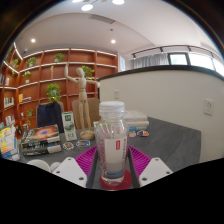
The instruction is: Pour water
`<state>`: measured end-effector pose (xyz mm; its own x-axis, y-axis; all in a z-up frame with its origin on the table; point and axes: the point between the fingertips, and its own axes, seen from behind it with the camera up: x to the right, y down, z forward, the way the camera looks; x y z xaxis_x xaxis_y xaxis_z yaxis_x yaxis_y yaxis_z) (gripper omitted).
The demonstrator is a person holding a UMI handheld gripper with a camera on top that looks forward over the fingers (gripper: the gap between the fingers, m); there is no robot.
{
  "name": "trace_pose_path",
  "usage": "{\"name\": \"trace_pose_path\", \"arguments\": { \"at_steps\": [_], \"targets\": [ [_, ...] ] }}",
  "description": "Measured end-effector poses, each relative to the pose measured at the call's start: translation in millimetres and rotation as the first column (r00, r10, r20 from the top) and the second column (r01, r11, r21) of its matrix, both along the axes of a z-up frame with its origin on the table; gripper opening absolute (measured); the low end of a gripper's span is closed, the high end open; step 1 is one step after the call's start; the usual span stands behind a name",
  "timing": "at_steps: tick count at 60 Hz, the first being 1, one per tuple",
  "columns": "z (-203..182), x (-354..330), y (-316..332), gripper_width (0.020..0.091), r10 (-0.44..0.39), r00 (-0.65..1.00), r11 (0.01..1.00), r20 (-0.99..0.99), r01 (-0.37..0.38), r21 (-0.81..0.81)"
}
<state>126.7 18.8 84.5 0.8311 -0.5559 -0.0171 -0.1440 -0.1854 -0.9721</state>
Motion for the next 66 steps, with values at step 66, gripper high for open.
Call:
{"name": "trace_pose_path", "arguments": {
  "at_steps": [66],
  "targets": [
    [62.3,-197.7,-185.8,0.0767,0.482,0.875,0.872,0.028,-0.483,0.079]
  ]
}}
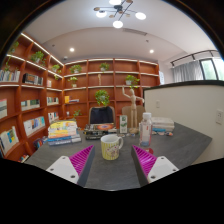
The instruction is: Pour water
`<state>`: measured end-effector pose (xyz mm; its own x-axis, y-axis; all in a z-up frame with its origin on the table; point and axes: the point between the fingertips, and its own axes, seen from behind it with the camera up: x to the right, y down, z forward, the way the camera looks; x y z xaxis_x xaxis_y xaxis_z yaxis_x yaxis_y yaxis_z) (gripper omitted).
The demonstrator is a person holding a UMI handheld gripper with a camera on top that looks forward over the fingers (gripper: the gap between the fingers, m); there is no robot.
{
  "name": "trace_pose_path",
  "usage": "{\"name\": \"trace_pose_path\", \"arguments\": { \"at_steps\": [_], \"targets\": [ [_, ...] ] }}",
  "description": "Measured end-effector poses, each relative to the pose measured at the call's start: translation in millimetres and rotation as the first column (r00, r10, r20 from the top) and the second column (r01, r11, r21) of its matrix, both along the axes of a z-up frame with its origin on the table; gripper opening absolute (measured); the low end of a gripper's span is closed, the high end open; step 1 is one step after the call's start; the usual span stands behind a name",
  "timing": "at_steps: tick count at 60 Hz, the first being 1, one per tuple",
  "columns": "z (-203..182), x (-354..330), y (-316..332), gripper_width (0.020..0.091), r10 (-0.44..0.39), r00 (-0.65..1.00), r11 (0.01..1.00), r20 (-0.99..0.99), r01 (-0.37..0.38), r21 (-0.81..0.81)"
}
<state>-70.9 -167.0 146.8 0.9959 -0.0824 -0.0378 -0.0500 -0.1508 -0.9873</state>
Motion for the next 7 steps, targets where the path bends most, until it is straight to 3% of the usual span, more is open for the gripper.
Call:
{"name": "trace_pose_path", "arguments": {
  "at_steps": [7],
  "targets": [
    [1.0,-5.5,1.1,0.0766,0.02,1.0,1.0,0.001,-0.02,0.01]
  ]
}}
